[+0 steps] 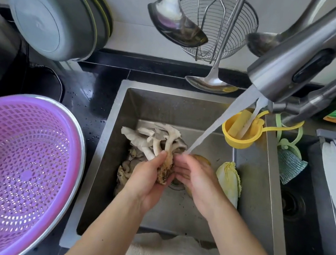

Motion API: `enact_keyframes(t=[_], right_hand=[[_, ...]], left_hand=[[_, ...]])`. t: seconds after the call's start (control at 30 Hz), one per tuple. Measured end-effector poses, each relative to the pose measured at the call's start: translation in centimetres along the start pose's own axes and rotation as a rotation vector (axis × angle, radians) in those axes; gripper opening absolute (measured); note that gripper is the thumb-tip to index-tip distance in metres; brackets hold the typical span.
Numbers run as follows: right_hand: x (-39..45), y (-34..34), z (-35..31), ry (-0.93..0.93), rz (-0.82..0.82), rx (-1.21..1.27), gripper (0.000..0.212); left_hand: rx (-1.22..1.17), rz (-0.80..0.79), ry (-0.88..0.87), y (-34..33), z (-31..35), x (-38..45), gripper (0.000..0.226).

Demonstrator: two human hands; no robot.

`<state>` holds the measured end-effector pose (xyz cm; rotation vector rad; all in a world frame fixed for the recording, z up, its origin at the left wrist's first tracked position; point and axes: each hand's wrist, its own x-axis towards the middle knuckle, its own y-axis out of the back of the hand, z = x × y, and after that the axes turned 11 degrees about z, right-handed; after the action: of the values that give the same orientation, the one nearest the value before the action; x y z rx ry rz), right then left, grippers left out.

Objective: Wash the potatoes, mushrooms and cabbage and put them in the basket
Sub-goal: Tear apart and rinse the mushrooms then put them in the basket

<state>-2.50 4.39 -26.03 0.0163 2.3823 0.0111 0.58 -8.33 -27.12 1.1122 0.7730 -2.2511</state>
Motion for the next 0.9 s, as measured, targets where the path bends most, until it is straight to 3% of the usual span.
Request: enact_keyframes(t=[0.1,0.2,0.3,0.43,0.53,0.63,0.73,0.9], right_hand=[[-0.1,-1.7,-0.5,0.012,0.090,-0.125,0.016],[0.8,-2.6,-0.3,-0.024,0.228,-0.166,0.030],[1.8,-2.3,-0.1,0.018,0.328,-0.254,0.023],[2.3,-1.4,0.3,0.119,0.371,-0.488,0.029],[2.5,-1.2,0.8,0.069,0.274,-0.185,0.024],[1.9,0.1,-0.1,-0.102,0.040,0.266,0.016],[1.5,1.2,-0.3,-0.133,-0.122,0.356,0.017],[1.2,0.5,-0.4,-0.200,-0.208,0.490,0.018]], left_hand=[[0.021,0.027,-0.038,-0.7,-0.2,0.2,0.031],[0.094,0.032,-0.034,-1.4,-0.8,-0.1,0.027],[0.133,0.049,-0.054,-1.4,-1.7,0.4,0.027],[0.008,0.105,-0.023,-1.3,-1.8,0.8,0.029],[-0.122,0.044,0.046,-1.1,-1.1,0.4,0.032],[-0.256,-0.010,0.138,-0.1,0.2,0.3,0.034],[-0.303,-0.030,0.165,1.0,1.0,0.6,0.037],[-0.169,0.000,0.108,1.9,1.1,0.3,0.036]])
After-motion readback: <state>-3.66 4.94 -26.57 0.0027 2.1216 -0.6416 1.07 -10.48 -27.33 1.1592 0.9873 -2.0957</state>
